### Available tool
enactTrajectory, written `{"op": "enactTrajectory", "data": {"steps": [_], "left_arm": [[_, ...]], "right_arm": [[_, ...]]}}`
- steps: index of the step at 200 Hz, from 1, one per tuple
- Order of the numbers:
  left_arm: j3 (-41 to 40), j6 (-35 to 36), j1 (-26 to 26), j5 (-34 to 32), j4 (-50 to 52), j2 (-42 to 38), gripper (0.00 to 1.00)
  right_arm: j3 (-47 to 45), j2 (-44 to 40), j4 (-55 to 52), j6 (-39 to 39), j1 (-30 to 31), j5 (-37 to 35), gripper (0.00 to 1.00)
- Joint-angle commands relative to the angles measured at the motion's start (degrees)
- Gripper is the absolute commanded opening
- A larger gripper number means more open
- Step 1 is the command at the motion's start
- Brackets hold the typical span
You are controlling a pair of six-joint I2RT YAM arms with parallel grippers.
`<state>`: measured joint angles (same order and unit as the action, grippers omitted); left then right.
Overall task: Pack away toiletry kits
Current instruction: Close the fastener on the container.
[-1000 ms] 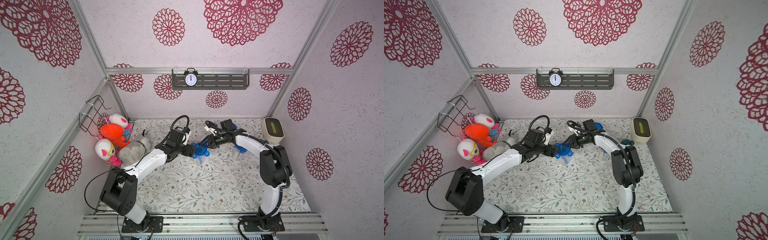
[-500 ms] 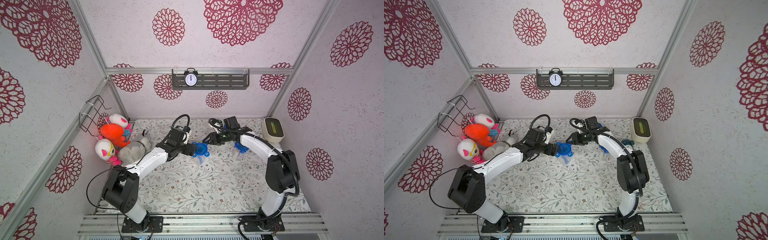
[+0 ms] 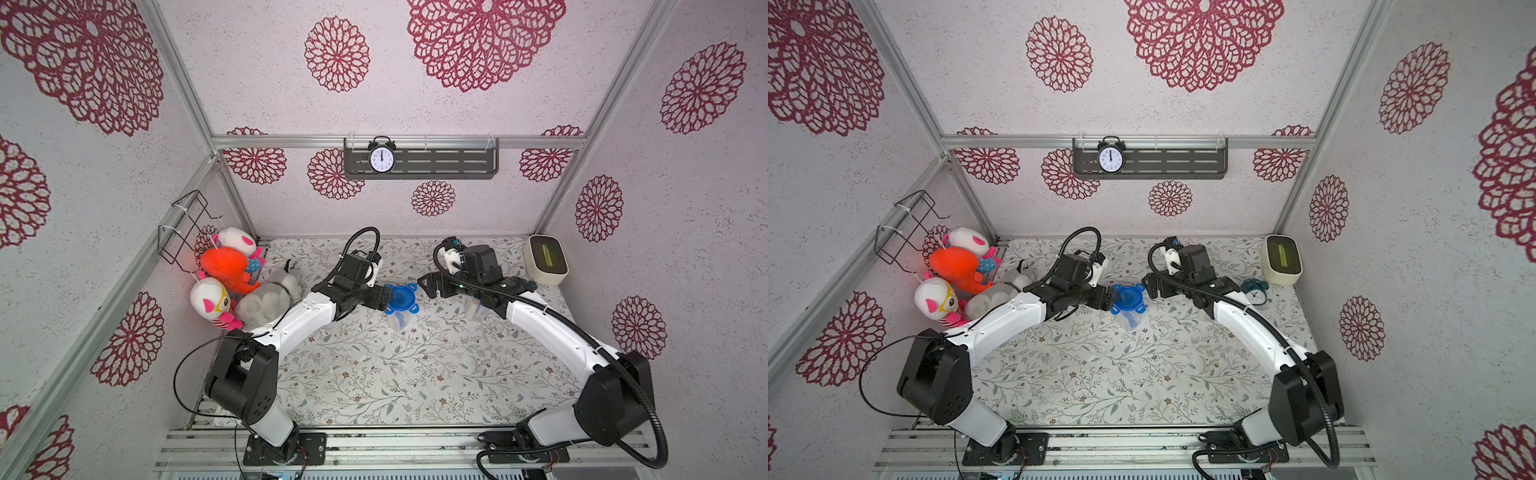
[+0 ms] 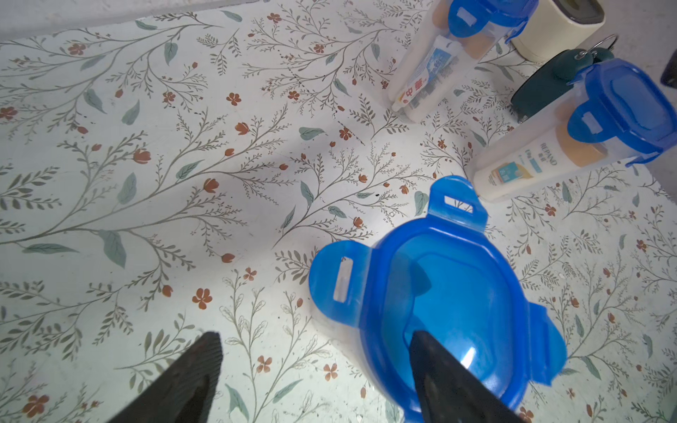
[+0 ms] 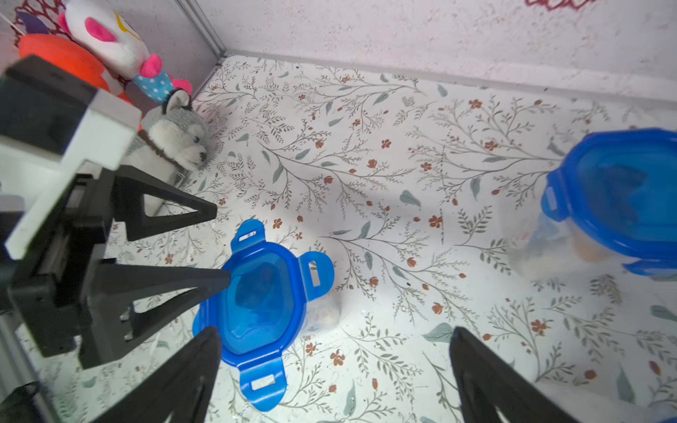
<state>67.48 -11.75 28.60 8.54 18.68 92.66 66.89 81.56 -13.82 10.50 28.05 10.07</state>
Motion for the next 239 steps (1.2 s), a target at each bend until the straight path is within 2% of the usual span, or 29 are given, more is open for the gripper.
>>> {"op": "enactTrajectory", "data": {"steps": [1,52,85,123,171,239], "left_arm": [[1.2,0.9,-0.3,2.6,-3.6,-3.0,0.89],[-0.3,-2.6,-2.5,-1.1,-5.1,-6.8,0.93],[-5.8,-5.3,-5.5,-0.2,-8.9,-10.5,0.93],[-8.3,-5.6,-7.1,0.3,-9.4,-12.2,0.93],[-12.6,-7.2,-10.1,2.3,-11.2,-14.9,0.94],[-14.5,-6.8,-10.7,3.5,-11.7,-15.4,0.94]], "right_arm": [[-2.6,-2.5,6.0,-2.2,0.6,-4.3,0.99],[2.8,1.1,-0.4,-3.8,5.2,0.1,0.99],[7.4,5.4,-4.0,-4.2,9.3,-2.2,0.99],[14.5,11.5,-10.9,-3.1,11.6,-6.4,0.99],[19.2,16.0,-16.2,-2.6,12.6,-6.8,0.99],[23.6,19.7,-19.6,-5.3,12.9,-8.3,0.99]]}}
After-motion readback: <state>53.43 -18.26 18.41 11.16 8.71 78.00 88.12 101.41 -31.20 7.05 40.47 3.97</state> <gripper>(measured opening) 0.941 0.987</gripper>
